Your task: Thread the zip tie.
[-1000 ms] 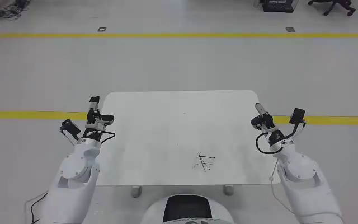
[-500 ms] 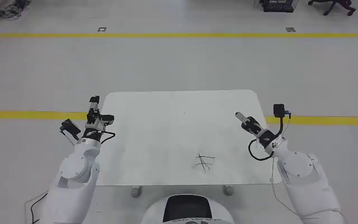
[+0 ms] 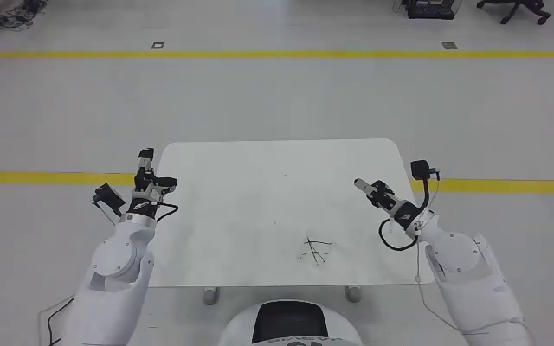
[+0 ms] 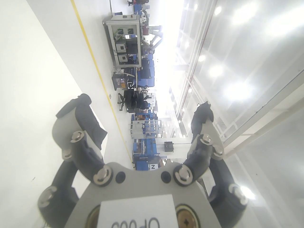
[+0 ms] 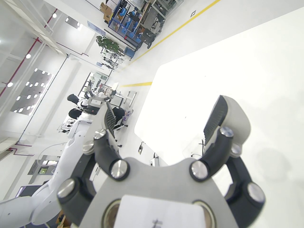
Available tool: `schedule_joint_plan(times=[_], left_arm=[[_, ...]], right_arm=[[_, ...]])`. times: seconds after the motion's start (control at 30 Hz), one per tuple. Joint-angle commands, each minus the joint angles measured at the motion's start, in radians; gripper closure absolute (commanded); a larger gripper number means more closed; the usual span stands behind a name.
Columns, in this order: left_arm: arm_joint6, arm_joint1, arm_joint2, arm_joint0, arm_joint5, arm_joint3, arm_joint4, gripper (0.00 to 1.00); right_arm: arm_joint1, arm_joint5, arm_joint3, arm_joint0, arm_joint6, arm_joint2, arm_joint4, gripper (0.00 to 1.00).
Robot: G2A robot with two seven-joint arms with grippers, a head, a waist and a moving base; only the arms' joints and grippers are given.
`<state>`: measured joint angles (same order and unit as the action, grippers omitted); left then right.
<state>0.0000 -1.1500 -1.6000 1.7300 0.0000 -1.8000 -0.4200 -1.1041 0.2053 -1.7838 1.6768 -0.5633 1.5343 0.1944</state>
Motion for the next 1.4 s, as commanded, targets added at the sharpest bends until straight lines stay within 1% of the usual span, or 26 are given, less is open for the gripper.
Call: schedule_joint_plan(times=[0.0, 0.07, 0.13, 0.23, 0.3, 0.33, 0.37, 0.4, 0.77, 0.83, 0.9, 0.93, 1.0, 1.03, 1.07, 1.13, 1.2, 1.23, 1.37], left_arm=[[0.000, 0.000, 0.000, 0.000, 0.000, 0.000, 0.000, 0.00], [0.000, 0.000, 0.000, 0.000, 0.000, 0.000, 0.000, 0.00], [0.000, 0.000, 0.000, 0.000, 0.000, 0.000, 0.000, 0.00], [0.000, 0.000, 0.000, 0.000, 0.000, 0.000, 0.000, 0.00], [0.000, 0.000, 0.000, 0.000, 0.000, 0.000, 0.000, 0.00], [0.000, 0.000, 0.000, 0.000, 0.000, 0.000, 0.000, 0.00], [0.000, 0.000, 0.000, 0.000, 0.000, 0.000, 0.000, 0.00], [0.000, 0.000, 0.000, 0.000, 0.000, 0.000, 0.000, 0.00], [0.000, 0.000, 0.000, 0.000, 0.000, 0.000, 0.000, 0.00], [0.000, 0.000, 0.000, 0.000, 0.000, 0.000, 0.000, 0.00], [0.000, 0.000, 0.000, 0.000, 0.000, 0.000, 0.000, 0.00], [0.000, 0.000, 0.000, 0.000, 0.000, 0.000, 0.000, 0.00], [0.000, 0.000, 0.000, 0.000, 0.000, 0.000, 0.000, 0.00], [0.000, 0.000, 0.000, 0.000, 0.000, 0.000, 0.000, 0.00], [0.000, 0.000, 0.000, 0.000, 0.000, 0.000, 0.000, 0.00], [0.000, 0.000, 0.000, 0.000, 0.000, 0.000, 0.000, 0.00], [0.000, 0.000, 0.000, 0.000, 0.000, 0.000, 0.000, 0.00], [0.000, 0.000, 0.000, 0.000, 0.000, 0.000, 0.000, 0.00], [0.000, 0.000, 0.000, 0.000, 0.000, 0.000, 0.000, 0.00]], right_arm=[[0.002, 0.004, -0.010, -0.010, -0.012, -0.001, 0.027, 0.00], [0.007, -0.004, -0.020, -0.047, -0.063, -0.017, 0.126, 0.00], [0.009, -0.015, -0.018, -0.086, -0.108, -0.042, 0.180, 0.00], [0.013, -0.008, -0.008, -0.131, -0.187, -0.080, 0.258, 0.00], [0.016, -0.005, 0.006, -0.165, -0.232, -0.114, 0.338, 0.00], [0.016, 0.013, 0.009, -0.178, -0.252, -0.136, 0.374, 0.00], [0.018, 0.044, 0.018, -0.194, -0.275, -0.160, 0.413, 0.00], [0.018, 0.046, 0.021, -0.198, -0.276, -0.163, 0.426, 0.00], [0.018, 0.046, 0.021, -0.198, -0.276, -0.163, 0.426, 0.00], [0.021, 0.068, 0.011, -0.208, -0.308, -0.175, 0.478, 0.00], [0.025, 0.100, 0.005, -0.239, -0.378, -0.196, 0.536, 0.00], [0.026, 0.099, 0.007, -0.252, -0.391, -0.203, 0.554, 0.00], [0.028, 0.124, 0.006, -0.280, -0.444, -0.229, 0.585, 0.00], [0.028, 0.128, 0.010, -0.292, -0.456, -0.238, 0.594, 0.00], [0.029, 0.135, 0.012, -0.309, -0.498, -0.262, 0.608, 0.00], [0.030, 0.135, 0.021, -0.341, -0.533, -0.296, 0.625, 0.00], [0.033, 0.135, 0.018, -0.376, -0.578, -0.360, 0.654, 0.00], [0.034, 0.135, 0.019, -0.381, -0.582, -0.369, 0.662, 0.00], [0.034, 0.135, 0.019, -0.381, -0.582, -0.369, 0.662, 0.00]])
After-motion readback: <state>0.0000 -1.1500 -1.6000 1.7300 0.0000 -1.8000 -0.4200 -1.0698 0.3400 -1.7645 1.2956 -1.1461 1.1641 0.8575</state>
